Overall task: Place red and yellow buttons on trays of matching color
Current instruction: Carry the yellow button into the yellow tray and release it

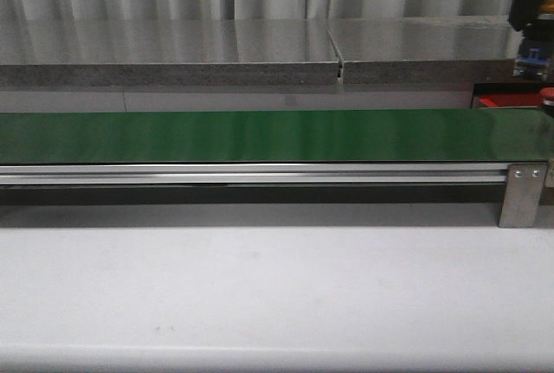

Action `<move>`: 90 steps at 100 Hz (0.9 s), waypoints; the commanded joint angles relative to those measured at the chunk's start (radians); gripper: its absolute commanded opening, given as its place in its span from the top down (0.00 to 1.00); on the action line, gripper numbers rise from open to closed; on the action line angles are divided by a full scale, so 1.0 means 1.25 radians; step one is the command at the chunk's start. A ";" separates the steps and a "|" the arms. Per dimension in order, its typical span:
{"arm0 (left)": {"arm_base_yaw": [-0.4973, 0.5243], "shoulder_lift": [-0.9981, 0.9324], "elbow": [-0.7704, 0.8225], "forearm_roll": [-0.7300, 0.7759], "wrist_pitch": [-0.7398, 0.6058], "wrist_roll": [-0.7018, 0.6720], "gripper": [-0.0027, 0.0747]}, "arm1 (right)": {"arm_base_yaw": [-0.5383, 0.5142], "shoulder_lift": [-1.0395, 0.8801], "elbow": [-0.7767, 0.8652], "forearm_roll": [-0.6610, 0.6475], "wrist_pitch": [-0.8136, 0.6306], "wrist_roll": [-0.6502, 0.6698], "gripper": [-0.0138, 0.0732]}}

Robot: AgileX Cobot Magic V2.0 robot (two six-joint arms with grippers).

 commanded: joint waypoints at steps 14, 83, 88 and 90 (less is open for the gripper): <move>-0.006 0.006 -0.020 -0.010 -0.059 -0.002 0.99 | -0.093 -0.046 -0.016 0.005 -0.024 0.029 0.89; -0.006 0.006 -0.020 -0.010 -0.059 -0.002 0.99 | -0.187 -0.031 0.269 0.016 -0.326 0.044 0.89; -0.006 0.006 -0.020 -0.010 -0.059 -0.002 0.99 | -0.187 -0.018 0.268 0.016 -0.326 0.044 0.89; -0.006 0.006 -0.020 -0.010 -0.059 -0.002 0.99 | -0.187 -0.015 0.268 0.016 -0.326 0.044 0.89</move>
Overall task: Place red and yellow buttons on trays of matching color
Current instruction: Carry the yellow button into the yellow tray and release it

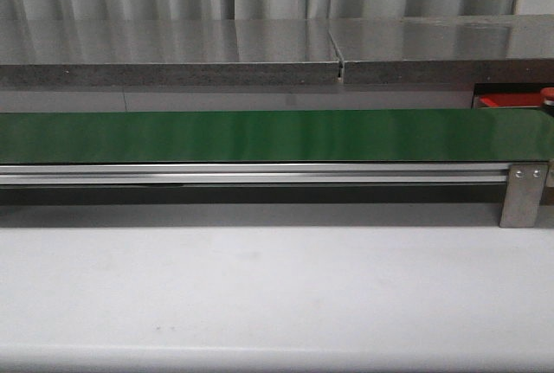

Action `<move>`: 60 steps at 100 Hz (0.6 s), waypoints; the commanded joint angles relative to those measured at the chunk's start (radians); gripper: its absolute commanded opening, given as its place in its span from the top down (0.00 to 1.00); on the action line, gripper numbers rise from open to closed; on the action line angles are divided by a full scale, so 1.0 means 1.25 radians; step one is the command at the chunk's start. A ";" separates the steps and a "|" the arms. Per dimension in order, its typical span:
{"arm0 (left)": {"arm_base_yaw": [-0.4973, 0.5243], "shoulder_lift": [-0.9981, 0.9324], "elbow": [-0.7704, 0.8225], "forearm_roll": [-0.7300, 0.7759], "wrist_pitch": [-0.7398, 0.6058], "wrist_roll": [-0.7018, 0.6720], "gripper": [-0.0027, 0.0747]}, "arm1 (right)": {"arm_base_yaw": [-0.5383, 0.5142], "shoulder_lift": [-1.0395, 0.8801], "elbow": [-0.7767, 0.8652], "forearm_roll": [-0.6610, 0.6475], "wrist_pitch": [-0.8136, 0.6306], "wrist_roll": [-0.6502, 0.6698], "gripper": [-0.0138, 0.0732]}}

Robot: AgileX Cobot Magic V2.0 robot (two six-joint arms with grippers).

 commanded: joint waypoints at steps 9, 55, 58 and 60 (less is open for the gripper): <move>-0.006 0.006 -0.020 -0.010 -0.059 -0.002 0.99 | -0.005 -0.001 -0.016 0.012 -0.041 0.000 0.89; -0.006 0.006 -0.020 -0.010 -0.059 -0.002 0.99 | -0.005 0.017 -0.016 0.018 -0.052 0.000 0.30; -0.006 0.006 -0.020 -0.010 -0.059 -0.002 0.99 | -0.005 0.017 -0.016 0.018 -0.053 0.000 0.29; -0.006 0.006 -0.020 -0.010 -0.059 -0.002 0.99 | -0.005 0.016 -0.016 0.018 -0.054 0.000 0.29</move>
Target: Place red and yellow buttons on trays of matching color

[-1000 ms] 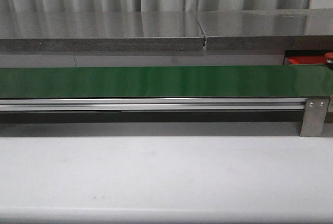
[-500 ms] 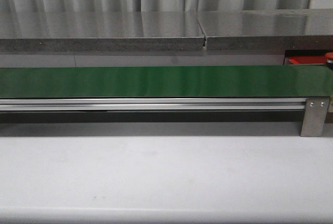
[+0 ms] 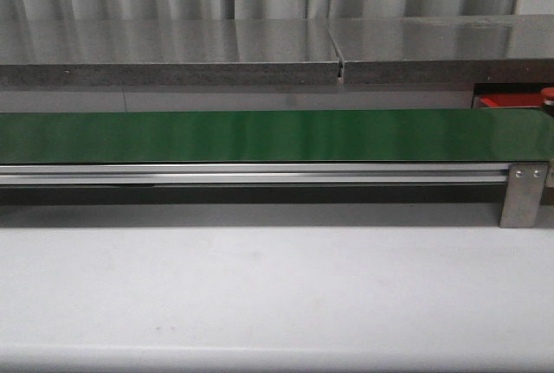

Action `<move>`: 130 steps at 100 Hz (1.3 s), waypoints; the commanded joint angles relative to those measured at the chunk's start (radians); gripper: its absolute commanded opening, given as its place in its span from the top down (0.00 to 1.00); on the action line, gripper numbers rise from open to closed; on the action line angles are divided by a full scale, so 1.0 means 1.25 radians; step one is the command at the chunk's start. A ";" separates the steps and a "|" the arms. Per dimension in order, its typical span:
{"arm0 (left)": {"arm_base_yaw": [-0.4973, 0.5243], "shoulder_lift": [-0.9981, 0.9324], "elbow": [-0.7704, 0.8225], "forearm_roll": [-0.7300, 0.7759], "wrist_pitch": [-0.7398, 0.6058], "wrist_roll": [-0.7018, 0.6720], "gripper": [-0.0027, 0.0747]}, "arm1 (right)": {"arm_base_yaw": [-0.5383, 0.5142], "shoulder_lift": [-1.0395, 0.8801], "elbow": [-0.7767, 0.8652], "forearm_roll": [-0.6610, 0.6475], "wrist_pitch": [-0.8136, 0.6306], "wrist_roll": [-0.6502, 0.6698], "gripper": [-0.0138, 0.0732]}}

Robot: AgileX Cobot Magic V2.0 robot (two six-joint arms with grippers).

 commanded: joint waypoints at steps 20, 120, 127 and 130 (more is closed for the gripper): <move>-0.006 0.006 -0.020 -0.010 -0.059 -0.002 0.99 | -0.005 -0.057 -0.018 0.003 -0.036 -0.014 0.29; -0.006 0.006 -0.020 -0.010 -0.059 -0.002 0.99 | 0.172 -0.475 0.112 -0.220 -0.055 -0.013 0.98; -0.006 0.006 -0.020 -0.010 -0.059 -0.002 0.99 | 0.172 -0.511 0.144 -0.210 -0.062 -0.013 0.98; -0.006 0.006 -0.020 -0.009 -0.059 -0.002 0.99 | 0.172 -0.530 0.158 -0.202 -0.066 -0.013 0.98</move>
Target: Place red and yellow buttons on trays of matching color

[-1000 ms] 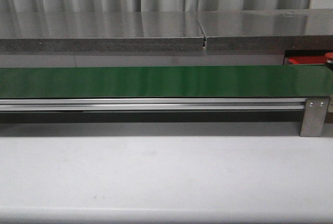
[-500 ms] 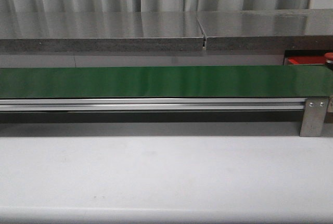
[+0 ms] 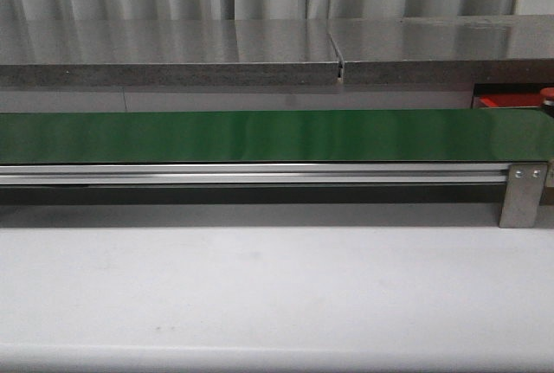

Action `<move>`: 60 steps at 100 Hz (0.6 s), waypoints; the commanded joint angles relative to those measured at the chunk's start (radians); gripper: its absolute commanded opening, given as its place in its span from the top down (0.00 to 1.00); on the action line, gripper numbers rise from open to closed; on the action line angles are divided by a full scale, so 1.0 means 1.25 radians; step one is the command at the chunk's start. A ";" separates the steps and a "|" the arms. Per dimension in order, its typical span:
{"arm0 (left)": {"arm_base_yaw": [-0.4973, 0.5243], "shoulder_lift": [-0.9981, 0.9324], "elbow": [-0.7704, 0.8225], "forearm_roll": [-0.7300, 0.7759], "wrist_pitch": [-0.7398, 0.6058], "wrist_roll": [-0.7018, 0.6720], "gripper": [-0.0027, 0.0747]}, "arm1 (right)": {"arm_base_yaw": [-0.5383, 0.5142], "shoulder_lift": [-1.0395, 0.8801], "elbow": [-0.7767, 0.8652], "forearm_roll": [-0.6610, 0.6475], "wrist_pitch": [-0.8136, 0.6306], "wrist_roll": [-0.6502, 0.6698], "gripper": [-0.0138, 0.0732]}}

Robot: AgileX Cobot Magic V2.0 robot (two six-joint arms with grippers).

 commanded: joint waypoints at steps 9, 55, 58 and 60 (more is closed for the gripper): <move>-0.006 0.006 -0.020 -0.005 -0.062 -0.002 0.99 | 0.001 -0.121 0.062 0.034 -0.077 -0.006 0.98; -0.006 0.006 -0.020 -0.005 -0.062 -0.002 0.99 | 0.002 -0.419 0.293 0.033 -0.122 -0.006 0.98; -0.006 0.006 -0.020 -0.005 -0.063 -0.002 0.99 | 0.002 -0.445 0.306 0.033 -0.122 -0.006 0.98; -0.006 0.006 -0.020 -0.005 -0.063 -0.002 0.99 | 0.002 -0.456 0.314 0.033 -0.122 -0.006 0.98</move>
